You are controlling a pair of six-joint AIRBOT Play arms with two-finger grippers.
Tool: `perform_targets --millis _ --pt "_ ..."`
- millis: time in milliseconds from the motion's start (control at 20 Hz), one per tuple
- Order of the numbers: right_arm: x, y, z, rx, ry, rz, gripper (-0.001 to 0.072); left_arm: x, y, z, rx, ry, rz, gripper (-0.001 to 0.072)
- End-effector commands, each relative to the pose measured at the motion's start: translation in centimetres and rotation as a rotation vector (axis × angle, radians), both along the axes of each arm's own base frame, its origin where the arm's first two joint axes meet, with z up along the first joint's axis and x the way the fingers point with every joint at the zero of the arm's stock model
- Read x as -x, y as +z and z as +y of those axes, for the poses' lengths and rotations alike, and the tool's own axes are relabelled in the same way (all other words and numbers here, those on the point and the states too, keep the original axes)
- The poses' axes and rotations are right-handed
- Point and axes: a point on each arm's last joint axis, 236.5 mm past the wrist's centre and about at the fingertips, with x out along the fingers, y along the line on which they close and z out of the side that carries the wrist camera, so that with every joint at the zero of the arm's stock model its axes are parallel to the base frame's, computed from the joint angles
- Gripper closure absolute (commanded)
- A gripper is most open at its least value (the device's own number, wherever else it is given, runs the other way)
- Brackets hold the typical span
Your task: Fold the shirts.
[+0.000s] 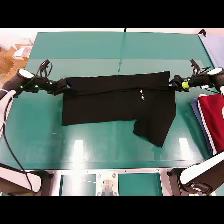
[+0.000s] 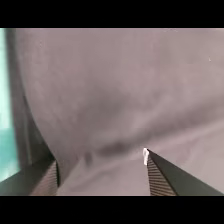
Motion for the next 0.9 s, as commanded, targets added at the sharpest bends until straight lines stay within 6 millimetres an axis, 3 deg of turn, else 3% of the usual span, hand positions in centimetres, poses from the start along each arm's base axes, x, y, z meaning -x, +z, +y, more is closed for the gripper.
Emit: perform_targets --millis 0,50,100,150,200,250,450,650,700,750,800,850 --pt "2.7 2.1 -1.2 -0.018 0.014 0.135 0.0412 2.8 2.0 -1.0 0.095 -0.065 0.122 0.0136" --pt "4.2 2.7 -2.1 -0.011 -0.003 0.207 0.0418 4.0 2.7 -0.6 0.118 -0.079 0.186 0.0137" --pt "5.9 3.2 -3.1 -0.002 -0.018 0.274 0.0531 5.7 3.3 0.0 0.138 -0.09 0.27 0.0183" --pt "7.3 3.6 -3.6 -0.001 -0.03 0.322 0.0688 7.5 3.9 0.4 0.157 -0.114 0.348 0.0444" --pt "8.4 4.1 -3.7 -0.012 -0.037 0.352 0.069 9.6 4.6 0.5 0.185 -0.163 0.417 0.0683" --pt "9.5 4.5 -3.4 -0.019 -0.037 0.364 0.0691 11.3 5.1 0.4 0.192 -0.192 0.478 0.0687" --pt "15.1 5.3 -1.3 -0.026 -0.055 0.365 0.0692 15.7 5.4 2.4 0.008 -0.13 0.431 0.0688" --pt "20.4 4.6 -1.7 0.034 -0.272 0.246 0.0692 20.7 4.8 1.8 -0.047 0.061 0.253 0.0686" --pt "21.2 4.0 -1.8 0.065 -0.327 0.2 0.0691 20.9 4.5 1.5 -0.025 0.122 0.208 0.0634" --pt "22.1 3.4 -1.6 0.082 -0.357 0.179 0.0689 21.0 4.3 0.8 0.019 0.174 0.172 0.0313" --pt "23.1 2.6 -1.0 0.084 -0.374 0.181 0.0614 21.1 3.7 0.1 0.082 0.236 0.162 0.0148" --pt "23.9 1.8 -0.5 0.071 -0.387 0.205 0.0446 21.3 2.9 -0.8 0.14 0.269 0.174 0.0146"
